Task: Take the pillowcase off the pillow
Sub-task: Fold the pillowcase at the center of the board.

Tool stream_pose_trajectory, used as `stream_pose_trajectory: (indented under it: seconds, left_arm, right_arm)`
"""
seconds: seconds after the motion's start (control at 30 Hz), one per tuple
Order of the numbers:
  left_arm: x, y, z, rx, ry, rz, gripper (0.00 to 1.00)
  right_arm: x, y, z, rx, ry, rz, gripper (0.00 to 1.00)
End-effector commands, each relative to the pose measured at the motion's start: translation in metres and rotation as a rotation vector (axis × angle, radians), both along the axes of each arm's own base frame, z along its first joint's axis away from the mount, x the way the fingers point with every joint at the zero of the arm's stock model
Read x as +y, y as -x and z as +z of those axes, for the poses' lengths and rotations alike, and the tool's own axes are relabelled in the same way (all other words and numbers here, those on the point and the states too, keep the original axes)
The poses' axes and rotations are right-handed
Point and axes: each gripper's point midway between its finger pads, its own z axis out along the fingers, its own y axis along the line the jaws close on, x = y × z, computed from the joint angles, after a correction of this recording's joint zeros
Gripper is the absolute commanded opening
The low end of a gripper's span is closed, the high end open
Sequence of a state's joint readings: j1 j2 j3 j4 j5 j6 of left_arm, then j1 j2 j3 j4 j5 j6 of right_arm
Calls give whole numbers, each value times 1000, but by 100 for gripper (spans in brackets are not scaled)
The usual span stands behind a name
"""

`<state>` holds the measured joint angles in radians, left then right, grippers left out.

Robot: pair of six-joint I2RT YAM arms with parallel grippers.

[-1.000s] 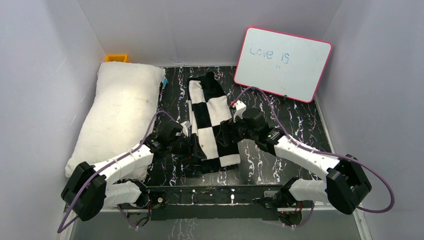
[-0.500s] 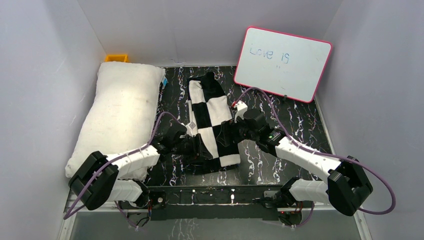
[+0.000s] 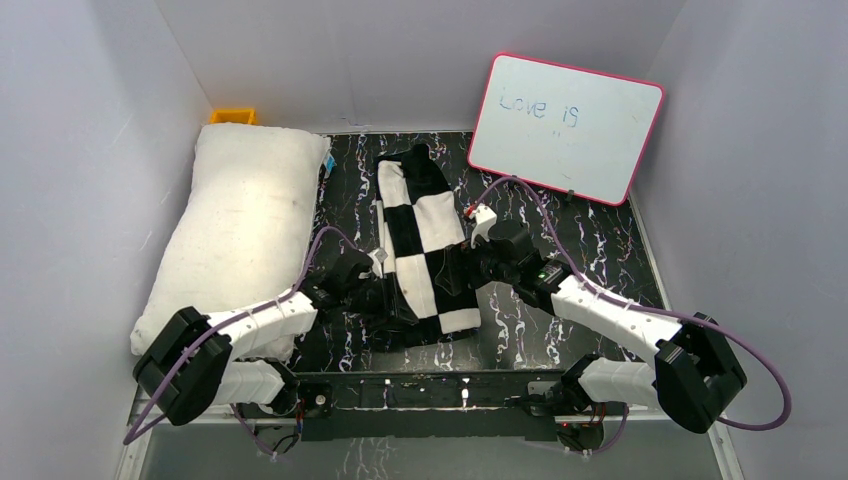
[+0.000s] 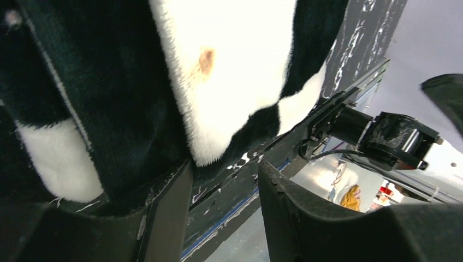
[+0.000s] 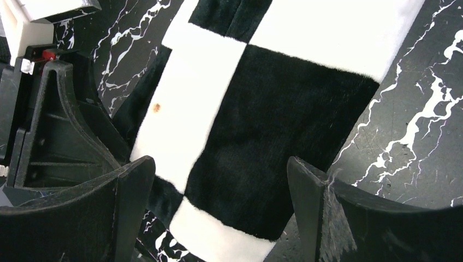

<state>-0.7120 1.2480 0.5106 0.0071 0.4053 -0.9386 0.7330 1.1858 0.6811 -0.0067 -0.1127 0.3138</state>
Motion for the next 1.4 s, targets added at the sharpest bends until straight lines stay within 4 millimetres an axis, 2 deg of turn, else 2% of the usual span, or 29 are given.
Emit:
stream_pose_trajectory:
  seconds: [0.0,0.2,0.27,0.33,0.4,0.53,0.67,0.83,0.93,1.1,1.23,1.37]
  left_arm:
    - [-17,-3,11,-9,98,-6,44]
    - [-22,-4,9,-3,125,-7,39]
    - [-21,-2,6,10,122,-6,34]
    - [-20,-1,4,13,117,-2,19]
    - [-19,-1,5,10,107,0,0]
    - [-13,-9,13,-33,42,-7,0]
    - [-7,-19,34,-95,-17,-31,0]
    - [-3,-36,72,-189,-31,-34,0]
    - [5,-39,81,-211,-55,-35,0]
    - [23,-28,67,-176,-83,-30,0]
    - [38,-2,37,-89,-109,-22,0]
    - [54,15,17,-40,-139,17,0]
  right_arm:
    - [1,-4,12,-42,-33,0,99]
    - [0,-4,11,-41,-32,-3,99]
    - [0,-4,12,-43,-35,-1,99]
    - [1,-3,12,-42,-35,0,99]
    - [1,-4,13,-45,-38,2,99]
    - [1,-4,15,-51,-40,4,99]
    - [1,-7,21,-68,-51,-4,99]
    - [0,-8,24,-80,-60,-8,99]
    - [0,-8,26,-84,-63,-10,99]
    - [-2,-7,27,-86,-66,-12,99]
    - [-3,-6,26,-85,-65,-11,98]
    - [-1,-5,21,-72,-64,-5,98]
